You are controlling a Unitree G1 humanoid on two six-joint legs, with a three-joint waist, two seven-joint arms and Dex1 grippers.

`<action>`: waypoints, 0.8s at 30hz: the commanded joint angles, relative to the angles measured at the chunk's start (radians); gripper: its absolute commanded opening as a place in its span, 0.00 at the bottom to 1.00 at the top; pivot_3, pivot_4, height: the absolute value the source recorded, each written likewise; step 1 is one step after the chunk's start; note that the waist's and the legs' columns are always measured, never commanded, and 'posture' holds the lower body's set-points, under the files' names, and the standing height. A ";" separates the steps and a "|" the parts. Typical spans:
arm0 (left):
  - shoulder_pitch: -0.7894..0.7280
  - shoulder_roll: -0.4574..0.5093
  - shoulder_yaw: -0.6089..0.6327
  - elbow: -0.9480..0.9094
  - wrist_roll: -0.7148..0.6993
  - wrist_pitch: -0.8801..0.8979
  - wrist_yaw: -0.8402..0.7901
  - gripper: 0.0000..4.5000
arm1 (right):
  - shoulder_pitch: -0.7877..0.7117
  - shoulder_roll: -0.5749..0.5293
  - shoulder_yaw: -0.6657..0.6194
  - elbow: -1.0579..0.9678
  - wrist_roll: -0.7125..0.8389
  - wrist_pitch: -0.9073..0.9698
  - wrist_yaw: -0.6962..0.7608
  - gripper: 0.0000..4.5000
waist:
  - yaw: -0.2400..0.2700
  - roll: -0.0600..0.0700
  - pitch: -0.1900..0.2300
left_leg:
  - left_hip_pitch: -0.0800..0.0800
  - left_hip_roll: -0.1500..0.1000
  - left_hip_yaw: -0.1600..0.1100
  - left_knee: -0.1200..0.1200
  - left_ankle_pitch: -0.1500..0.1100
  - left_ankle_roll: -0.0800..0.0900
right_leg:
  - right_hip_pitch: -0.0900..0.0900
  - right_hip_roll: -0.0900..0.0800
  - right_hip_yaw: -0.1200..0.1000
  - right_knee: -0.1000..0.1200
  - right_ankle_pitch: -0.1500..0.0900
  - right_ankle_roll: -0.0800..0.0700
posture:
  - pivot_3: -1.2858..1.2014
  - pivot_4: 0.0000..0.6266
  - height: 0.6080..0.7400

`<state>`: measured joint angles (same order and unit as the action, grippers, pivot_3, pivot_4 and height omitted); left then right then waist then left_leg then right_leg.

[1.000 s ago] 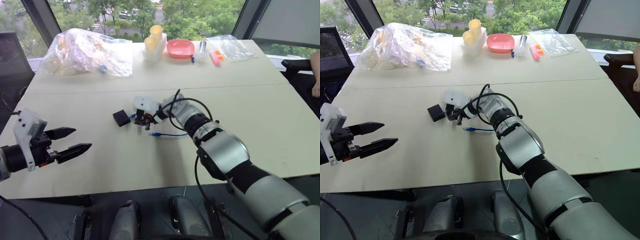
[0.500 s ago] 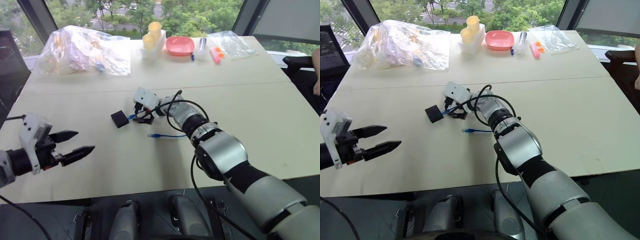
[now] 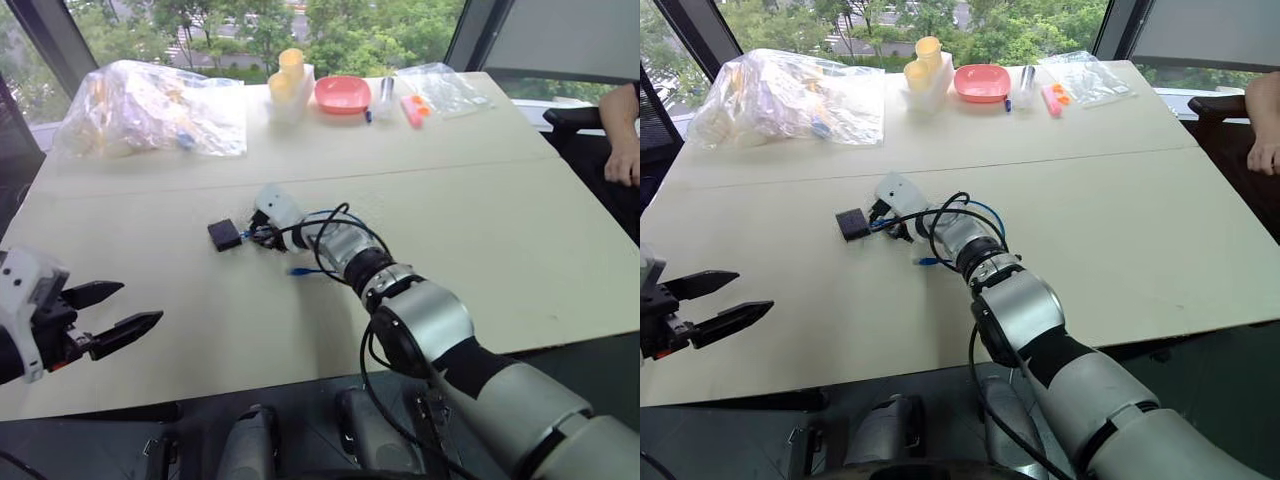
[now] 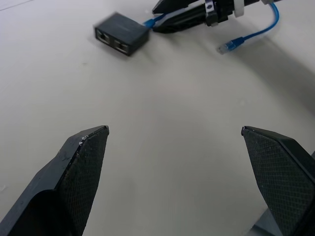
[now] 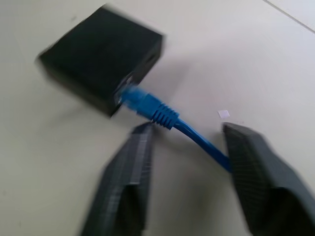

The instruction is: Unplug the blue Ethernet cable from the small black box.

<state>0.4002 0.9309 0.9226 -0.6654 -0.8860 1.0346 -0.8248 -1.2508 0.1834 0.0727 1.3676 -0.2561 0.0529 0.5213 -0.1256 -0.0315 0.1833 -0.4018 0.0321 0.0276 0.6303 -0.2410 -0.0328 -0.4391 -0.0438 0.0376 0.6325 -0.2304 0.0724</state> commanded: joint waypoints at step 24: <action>-0.224 0.059 -0.269 0.161 0.084 -0.114 -0.015 1.00 | 0.030 -0.101 0.157 0.009 -0.111 -0.005 0.551 0.00 | 0.007 -0.001 -0.001 | 0.010 0.000 0.000 -0.002 0.000 0.000 | 0.010 0.000 -0.004 -0.002 0.000 0.001 | 0.52 0.24 1.00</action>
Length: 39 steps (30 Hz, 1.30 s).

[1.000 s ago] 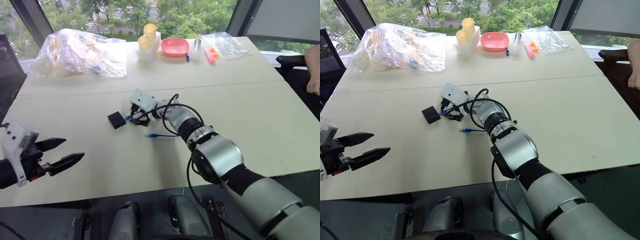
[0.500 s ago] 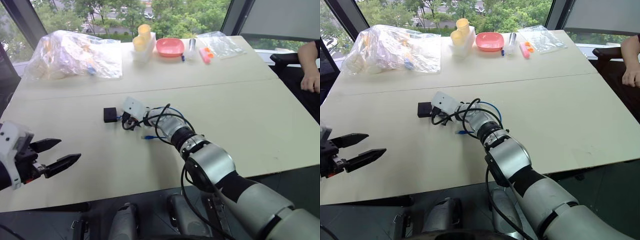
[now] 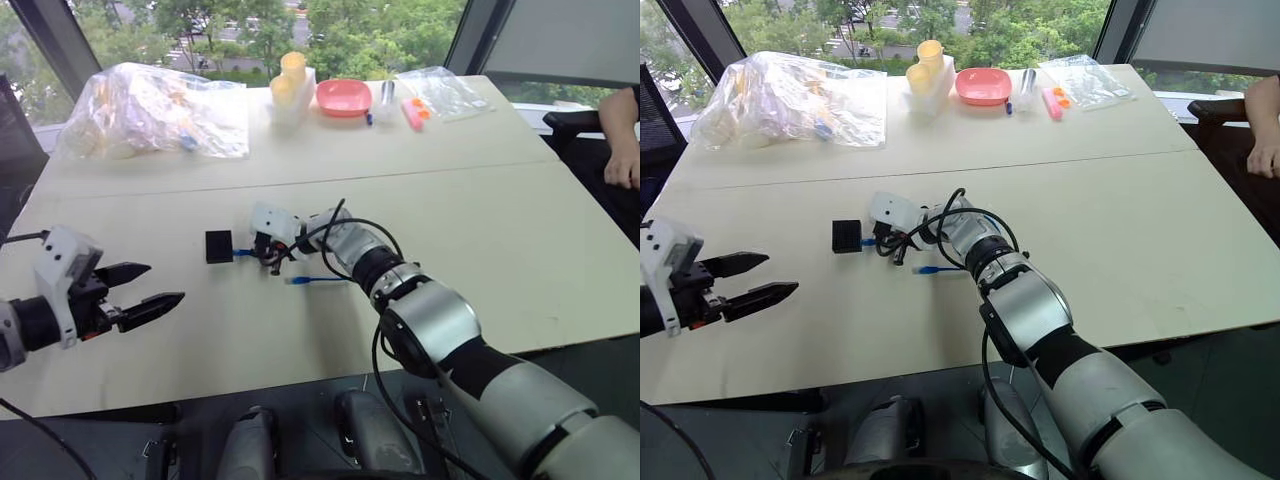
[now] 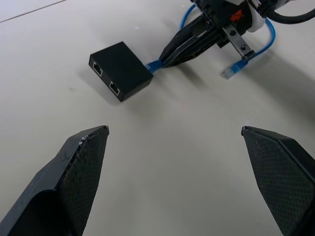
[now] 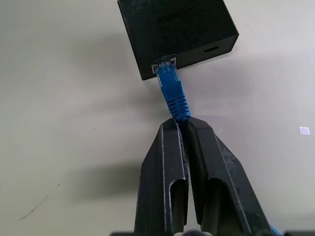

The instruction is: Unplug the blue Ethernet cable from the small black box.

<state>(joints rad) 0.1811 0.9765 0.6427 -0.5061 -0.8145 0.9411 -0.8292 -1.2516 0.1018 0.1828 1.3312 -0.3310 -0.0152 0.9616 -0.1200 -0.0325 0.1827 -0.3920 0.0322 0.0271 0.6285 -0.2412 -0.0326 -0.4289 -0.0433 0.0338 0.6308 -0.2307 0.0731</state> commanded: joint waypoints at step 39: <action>-1.503 -0.371 -0.556 1.679 0.423 -0.430 -0.613 1.00 | 0.286 -0.440 0.057 -1.072 0.031 -0.081 -0.230 0.00 | 0.075 0.000 0.001 | -0.023 0.001 -0.001 0.016 -0.001 0.003 | -0.015 0.010 -0.010 0.006 0.001 0.004 | 0.52 0.24 1.00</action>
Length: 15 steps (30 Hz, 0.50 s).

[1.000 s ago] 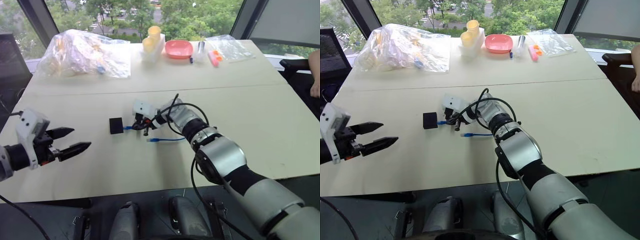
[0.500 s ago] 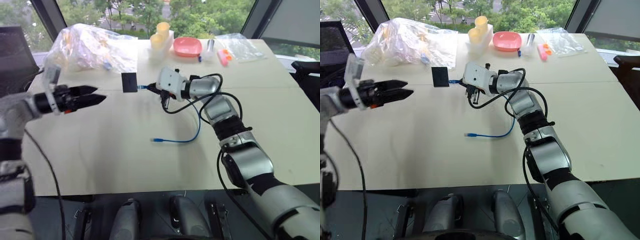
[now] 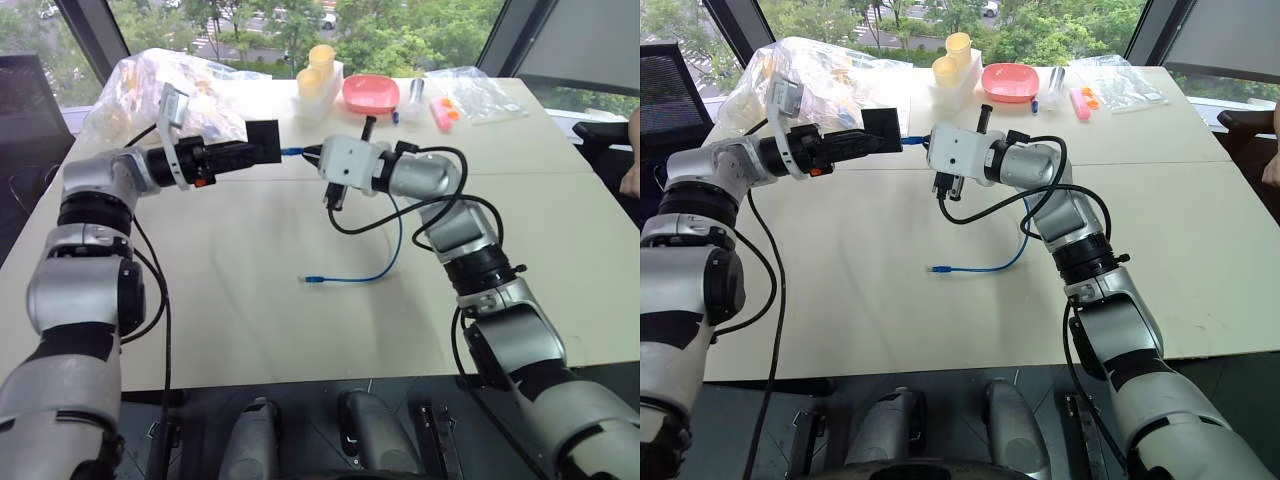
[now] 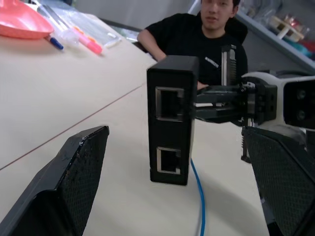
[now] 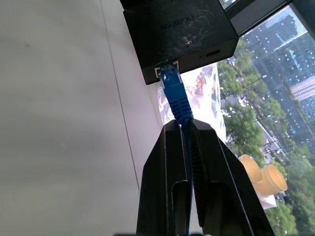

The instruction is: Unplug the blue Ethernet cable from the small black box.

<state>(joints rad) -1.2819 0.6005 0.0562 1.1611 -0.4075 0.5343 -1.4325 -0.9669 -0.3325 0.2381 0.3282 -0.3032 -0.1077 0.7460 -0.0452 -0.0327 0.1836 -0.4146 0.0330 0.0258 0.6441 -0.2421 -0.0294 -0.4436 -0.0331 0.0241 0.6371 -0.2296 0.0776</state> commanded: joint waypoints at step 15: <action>-0.075 -0.025 0.071 0.054 0.072 -0.038 -0.042 0.34 | 0.063 0.002 0.047 -0.221 0.006 0.116 -0.020 0.00 | 0.001 0.000 0.000 | -0.001 0.000 -0.001 0.005 0.000 0.000 | -0.001 0.000 0.000 0.006 0.000 0.000 | 0.52 0.24 1.00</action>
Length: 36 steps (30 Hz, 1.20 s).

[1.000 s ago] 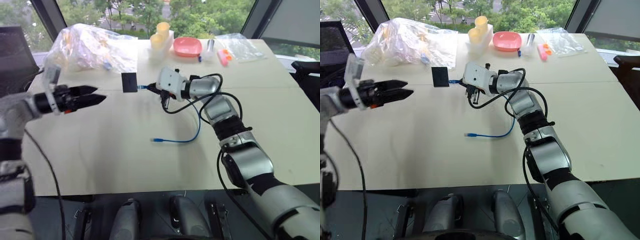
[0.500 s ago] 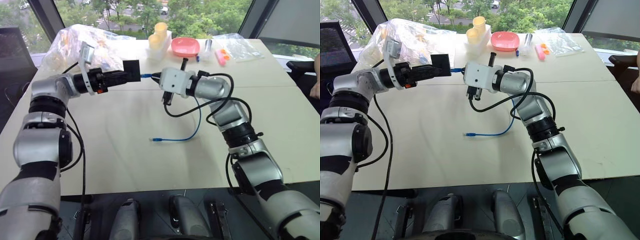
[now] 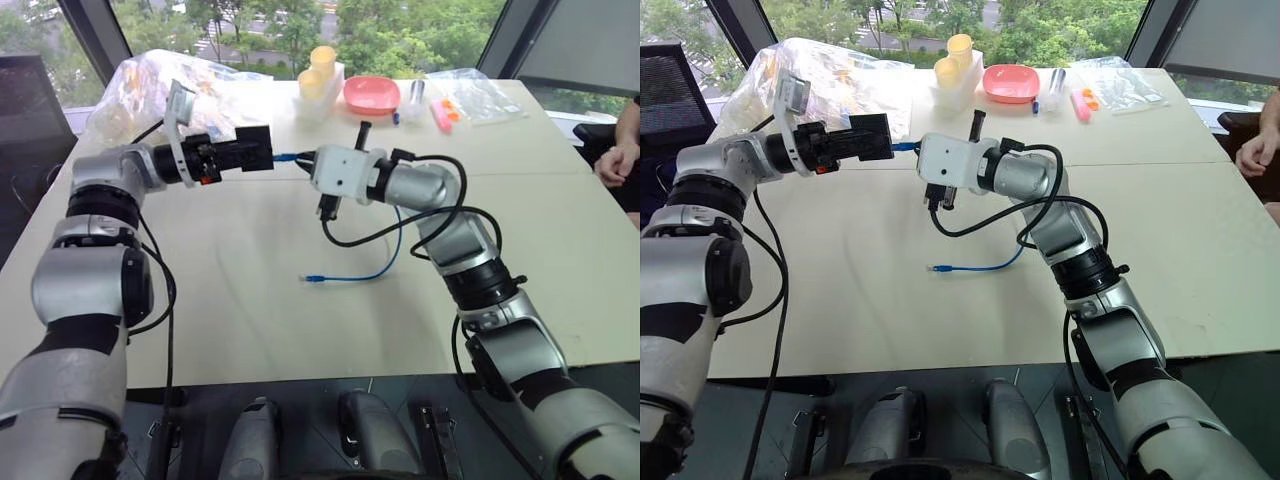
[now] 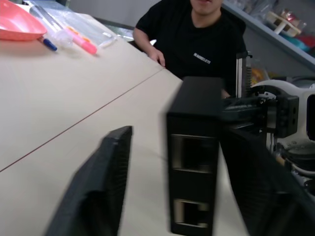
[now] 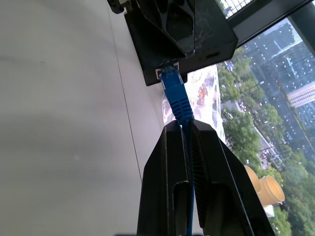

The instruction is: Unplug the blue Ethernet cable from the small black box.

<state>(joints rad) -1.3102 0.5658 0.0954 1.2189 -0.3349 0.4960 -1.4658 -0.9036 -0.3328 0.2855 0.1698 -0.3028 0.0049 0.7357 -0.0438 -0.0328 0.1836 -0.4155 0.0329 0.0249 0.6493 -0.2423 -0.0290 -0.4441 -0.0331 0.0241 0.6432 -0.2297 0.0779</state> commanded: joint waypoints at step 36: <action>0.113 0.119 -0.237 -0.521 -0.422 0.244 -0.149 0.12 | -0.184 -0.002 -0.241 0.016 0.843 0.809 0.340 0.64 | 0.001 0.000 0.000 | 0.001 0.001 -0.001 0.002 0.000 0.000 | 0.000 0.001 0.000 0.005 0.000 0.000 | 0.52 0.24 1.00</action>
<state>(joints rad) -1.1823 0.6687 -0.1443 0.7242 -0.7250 0.7397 -1.6097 -1.0593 -0.3335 0.0455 0.1894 0.5344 0.8290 1.0625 -0.0432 -0.0326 0.1838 -0.4142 0.0334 0.0239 0.6514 -0.2424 -0.0289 -0.4442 -0.0325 0.0246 0.6480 -0.2300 0.0778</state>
